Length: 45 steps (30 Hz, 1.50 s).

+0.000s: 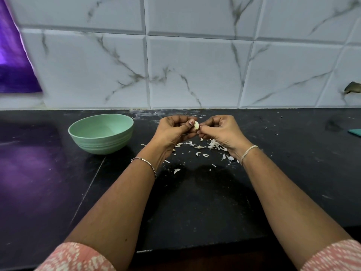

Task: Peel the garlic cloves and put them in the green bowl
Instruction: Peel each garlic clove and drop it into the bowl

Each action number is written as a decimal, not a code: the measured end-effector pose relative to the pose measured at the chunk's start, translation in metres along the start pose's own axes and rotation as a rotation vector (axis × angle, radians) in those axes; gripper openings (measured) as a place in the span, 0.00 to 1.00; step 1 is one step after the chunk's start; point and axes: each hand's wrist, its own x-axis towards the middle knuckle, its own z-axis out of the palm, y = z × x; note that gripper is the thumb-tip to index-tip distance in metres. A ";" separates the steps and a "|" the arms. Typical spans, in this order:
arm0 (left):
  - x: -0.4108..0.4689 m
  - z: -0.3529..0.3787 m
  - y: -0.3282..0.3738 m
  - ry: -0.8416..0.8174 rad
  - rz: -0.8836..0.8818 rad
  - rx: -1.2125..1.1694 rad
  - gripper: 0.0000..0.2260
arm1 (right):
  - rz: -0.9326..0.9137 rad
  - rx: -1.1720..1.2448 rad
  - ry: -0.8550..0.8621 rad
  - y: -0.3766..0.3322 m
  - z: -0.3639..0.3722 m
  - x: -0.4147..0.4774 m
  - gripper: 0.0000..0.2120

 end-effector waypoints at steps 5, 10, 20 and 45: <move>0.000 -0.001 0.002 0.008 0.002 -0.052 0.04 | 0.020 0.059 -0.018 -0.001 0.000 0.001 0.07; -0.001 0.001 0.001 0.007 -0.001 -0.090 0.03 | 0.023 0.069 -0.026 -0.001 -0.002 0.001 0.06; -0.002 0.001 0.002 0.009 0.007 -0.086 0.03 | 0.032 0.066 -0.019 0.000 -0.001 0.003 0.06; -0.004 0.005 -0.004 0.221 0.460 1.102 0.07 | -0.115 -0.151 0.096 0.009 0.002 0.008 0.05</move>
